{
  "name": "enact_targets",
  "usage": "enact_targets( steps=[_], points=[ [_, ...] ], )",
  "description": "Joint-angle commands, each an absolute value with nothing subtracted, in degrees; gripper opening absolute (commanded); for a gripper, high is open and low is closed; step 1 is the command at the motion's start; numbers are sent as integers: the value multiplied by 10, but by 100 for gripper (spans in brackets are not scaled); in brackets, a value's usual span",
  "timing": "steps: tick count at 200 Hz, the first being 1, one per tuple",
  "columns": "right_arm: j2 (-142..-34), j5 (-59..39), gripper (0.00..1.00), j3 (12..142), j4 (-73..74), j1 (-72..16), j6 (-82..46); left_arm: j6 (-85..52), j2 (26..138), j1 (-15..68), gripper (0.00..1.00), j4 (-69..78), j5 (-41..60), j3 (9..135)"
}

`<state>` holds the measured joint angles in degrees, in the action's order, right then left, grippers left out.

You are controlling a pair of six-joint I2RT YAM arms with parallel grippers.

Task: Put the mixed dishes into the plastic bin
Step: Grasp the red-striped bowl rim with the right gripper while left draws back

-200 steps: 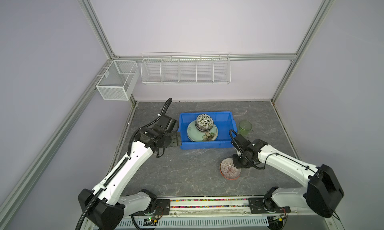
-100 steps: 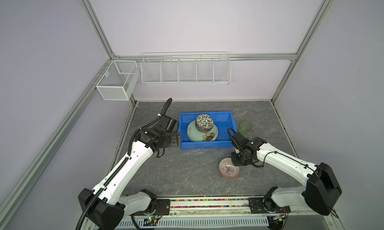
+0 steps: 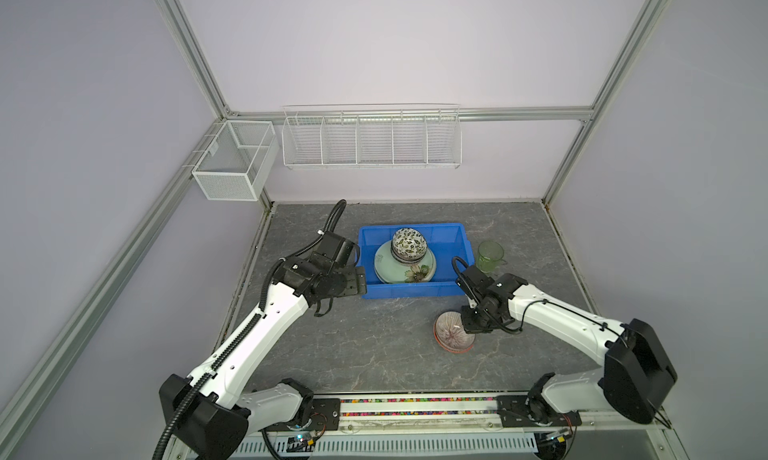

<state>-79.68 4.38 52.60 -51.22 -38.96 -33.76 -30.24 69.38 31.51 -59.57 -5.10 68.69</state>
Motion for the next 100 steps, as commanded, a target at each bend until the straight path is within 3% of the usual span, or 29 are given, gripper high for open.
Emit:
enact_targets(
  steps=[1,100],
  points=[
    [-789,39,9,535,-501,-393,-338,-318,686,311,92,-575,-3,675],
    [-748,24,7,548,-507,-393,-343,-339,678,322,91,-546,50,647]
  ],
)
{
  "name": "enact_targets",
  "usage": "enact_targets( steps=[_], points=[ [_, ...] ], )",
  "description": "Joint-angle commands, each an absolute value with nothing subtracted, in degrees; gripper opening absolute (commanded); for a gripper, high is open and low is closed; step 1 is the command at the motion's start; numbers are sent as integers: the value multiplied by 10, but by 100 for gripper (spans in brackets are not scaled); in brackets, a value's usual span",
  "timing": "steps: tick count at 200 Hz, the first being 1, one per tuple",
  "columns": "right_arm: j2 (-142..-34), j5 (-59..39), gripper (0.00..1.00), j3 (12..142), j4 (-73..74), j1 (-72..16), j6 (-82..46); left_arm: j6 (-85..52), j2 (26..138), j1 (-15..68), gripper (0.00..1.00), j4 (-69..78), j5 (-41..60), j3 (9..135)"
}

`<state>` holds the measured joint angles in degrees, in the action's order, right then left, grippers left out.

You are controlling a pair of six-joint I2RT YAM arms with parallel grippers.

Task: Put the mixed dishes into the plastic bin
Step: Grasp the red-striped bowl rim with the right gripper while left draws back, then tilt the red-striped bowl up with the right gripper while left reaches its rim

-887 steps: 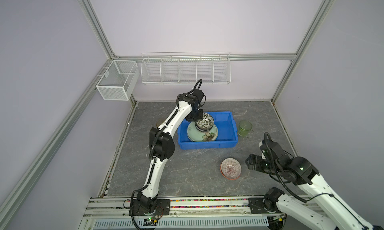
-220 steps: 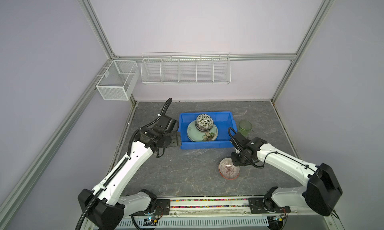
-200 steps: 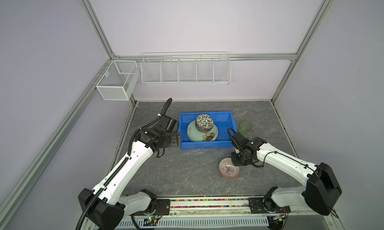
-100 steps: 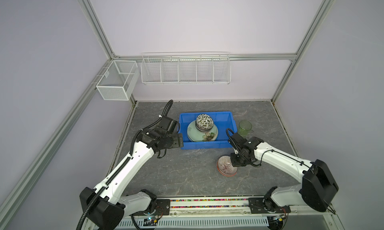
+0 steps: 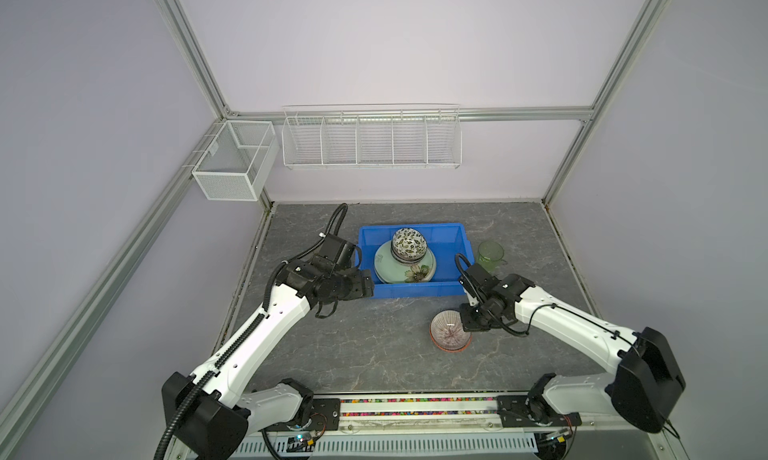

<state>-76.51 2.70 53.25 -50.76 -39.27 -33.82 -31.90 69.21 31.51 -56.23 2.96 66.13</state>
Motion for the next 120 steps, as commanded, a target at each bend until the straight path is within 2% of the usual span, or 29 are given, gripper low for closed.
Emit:
enact_targets(
  steps=[1,60,120],
  points=[
    [-747,24,7,548,-507,-393,-343,-340,678,323,91,-545,49,646],
    [-731,7,7,549,-494,-394,-351,-434,684,445,91,-469,58,615],
    [-705,3,7,548,-496,-390,-357,-455,775,529,89,-431,77,647]
  ],
)
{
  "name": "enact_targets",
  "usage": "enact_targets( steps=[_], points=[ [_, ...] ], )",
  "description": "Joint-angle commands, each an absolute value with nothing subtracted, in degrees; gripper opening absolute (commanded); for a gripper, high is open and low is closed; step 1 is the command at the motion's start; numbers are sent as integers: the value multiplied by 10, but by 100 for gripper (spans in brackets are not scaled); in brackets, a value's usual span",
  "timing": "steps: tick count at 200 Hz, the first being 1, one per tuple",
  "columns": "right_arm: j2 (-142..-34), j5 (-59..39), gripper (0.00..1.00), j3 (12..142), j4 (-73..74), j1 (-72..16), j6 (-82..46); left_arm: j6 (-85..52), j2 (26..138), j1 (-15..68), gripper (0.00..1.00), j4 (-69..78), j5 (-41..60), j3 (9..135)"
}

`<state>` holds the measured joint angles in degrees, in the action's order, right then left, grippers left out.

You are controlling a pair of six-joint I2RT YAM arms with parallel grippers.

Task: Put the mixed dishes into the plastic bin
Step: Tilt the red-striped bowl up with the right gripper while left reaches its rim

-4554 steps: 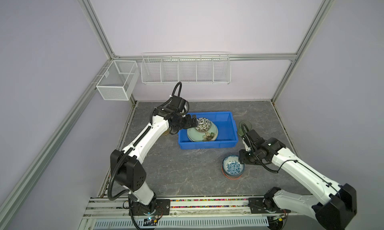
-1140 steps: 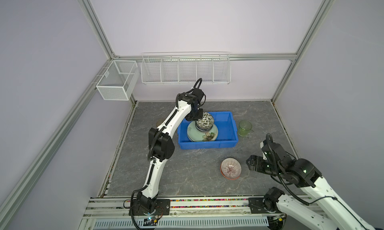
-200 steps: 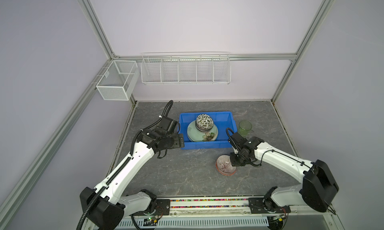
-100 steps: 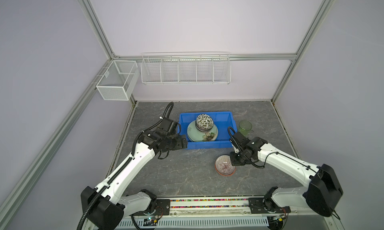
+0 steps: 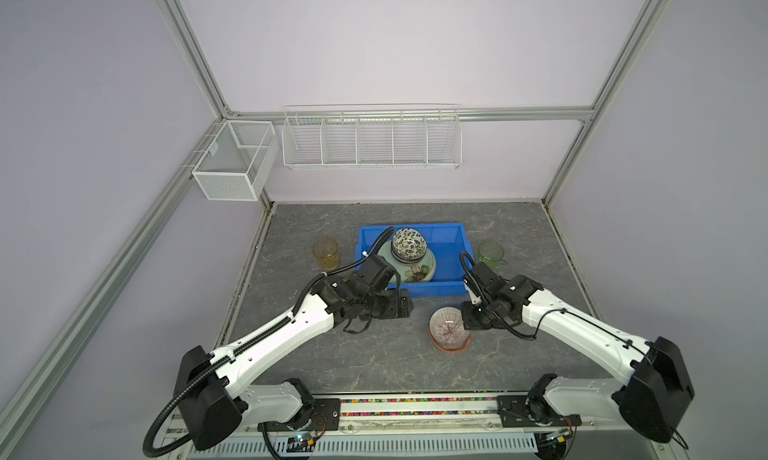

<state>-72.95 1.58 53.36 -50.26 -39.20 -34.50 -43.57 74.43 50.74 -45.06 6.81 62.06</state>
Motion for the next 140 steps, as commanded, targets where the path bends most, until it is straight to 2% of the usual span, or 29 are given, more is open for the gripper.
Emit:
enact_targets(
  steps=[1,45,94,140],
  points=[
    [-704,3,7,548,-496,-390,-358,-455,776,530,89,-430,77,647],
    [-681,6,7,547,-501,-389,-363,-463,828,574,87,-406,81,672],
    [-668,5,7,552,-502,-389,-370,-452,881,582,82,-396,94,702],
    [-656,11,7,562,-507,-389,-376,-432,930,584,65,-403,111,738]
  ],
)
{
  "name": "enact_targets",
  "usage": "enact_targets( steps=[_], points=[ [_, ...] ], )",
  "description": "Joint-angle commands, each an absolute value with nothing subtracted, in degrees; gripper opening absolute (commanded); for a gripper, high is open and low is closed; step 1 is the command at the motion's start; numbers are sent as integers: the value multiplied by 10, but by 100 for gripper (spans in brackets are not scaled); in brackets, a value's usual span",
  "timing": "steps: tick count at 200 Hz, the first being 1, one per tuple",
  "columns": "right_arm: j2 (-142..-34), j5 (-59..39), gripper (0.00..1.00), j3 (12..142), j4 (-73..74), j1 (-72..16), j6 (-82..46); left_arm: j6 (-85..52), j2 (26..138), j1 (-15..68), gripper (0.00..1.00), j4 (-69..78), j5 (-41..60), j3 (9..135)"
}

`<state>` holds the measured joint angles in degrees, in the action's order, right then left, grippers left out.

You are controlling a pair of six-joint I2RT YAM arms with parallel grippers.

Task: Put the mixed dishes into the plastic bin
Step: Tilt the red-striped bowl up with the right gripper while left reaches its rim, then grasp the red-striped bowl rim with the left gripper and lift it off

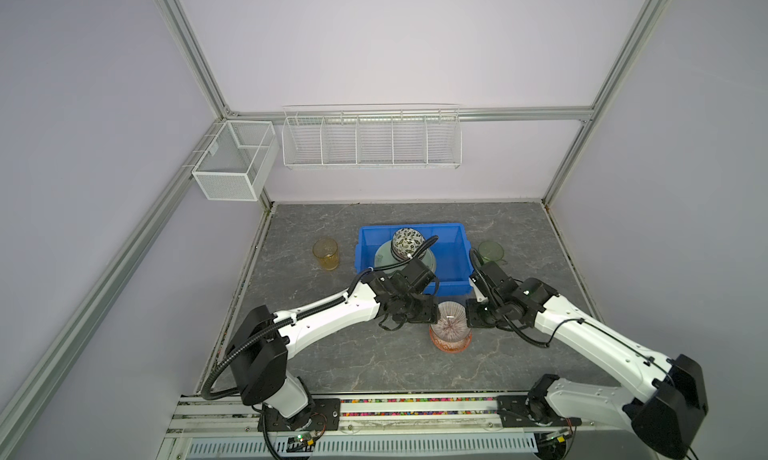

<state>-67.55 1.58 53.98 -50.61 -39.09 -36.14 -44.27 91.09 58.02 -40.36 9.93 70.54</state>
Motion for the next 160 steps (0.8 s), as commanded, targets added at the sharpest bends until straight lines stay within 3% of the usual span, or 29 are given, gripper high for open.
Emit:
enact_targets(
  steps=[1,106,160],
  points=[
    [-656,12,7,562,-507,-389,-376,-431,931,584,64,-404,111,739],
    [-648,35,7,576,-524,-388,-388,-385,997,584,23,-429,139,807],
    [-651,38,7,583,-524,-387,-388,-373,1015,585,15,-435,146,824]
  ],
)
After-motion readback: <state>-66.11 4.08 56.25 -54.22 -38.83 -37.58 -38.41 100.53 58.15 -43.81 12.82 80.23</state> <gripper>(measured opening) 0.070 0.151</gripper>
